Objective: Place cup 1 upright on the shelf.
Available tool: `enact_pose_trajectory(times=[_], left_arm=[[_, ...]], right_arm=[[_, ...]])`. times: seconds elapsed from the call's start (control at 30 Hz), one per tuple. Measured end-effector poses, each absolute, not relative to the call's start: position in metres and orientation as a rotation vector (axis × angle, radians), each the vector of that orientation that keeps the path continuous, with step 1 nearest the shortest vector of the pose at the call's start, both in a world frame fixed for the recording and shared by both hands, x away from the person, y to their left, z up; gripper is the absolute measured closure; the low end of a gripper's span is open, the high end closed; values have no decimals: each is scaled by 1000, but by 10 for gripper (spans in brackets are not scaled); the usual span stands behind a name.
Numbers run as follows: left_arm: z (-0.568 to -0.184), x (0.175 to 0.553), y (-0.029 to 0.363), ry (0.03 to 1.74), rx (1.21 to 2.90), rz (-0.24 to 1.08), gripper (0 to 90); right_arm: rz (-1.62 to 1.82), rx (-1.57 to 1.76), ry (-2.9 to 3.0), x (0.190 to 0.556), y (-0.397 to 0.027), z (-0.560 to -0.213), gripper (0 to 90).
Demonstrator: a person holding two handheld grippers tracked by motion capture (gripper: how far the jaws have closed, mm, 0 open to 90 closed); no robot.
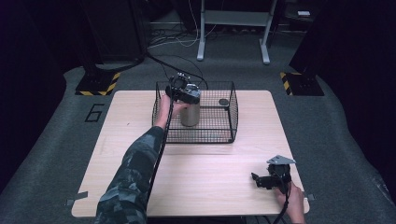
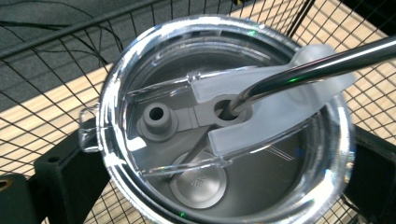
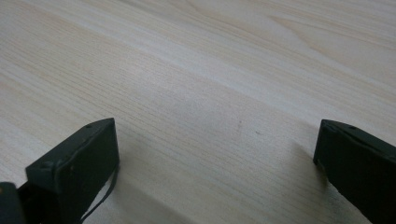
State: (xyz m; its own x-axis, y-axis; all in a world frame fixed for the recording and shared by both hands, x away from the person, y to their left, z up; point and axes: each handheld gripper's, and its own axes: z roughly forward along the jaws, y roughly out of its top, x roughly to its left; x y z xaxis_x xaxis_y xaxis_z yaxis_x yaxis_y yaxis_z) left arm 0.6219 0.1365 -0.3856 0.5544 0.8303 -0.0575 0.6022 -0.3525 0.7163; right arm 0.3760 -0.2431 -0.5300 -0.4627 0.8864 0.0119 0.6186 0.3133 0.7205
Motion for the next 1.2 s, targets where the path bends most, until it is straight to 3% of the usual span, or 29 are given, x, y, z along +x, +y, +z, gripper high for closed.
enact_pose_trajectory(times=[0.73, 1.2], left_arm=[[-358, 600, 151, 1105, 2023, 445, 0], [-334, 561, 162, 979, 2014, 475, 0]], right_arm=[[928, 1323, 2205, 376, -244, -530, 0], [927, 1322, 2208, 376, -244, -530, 0]])
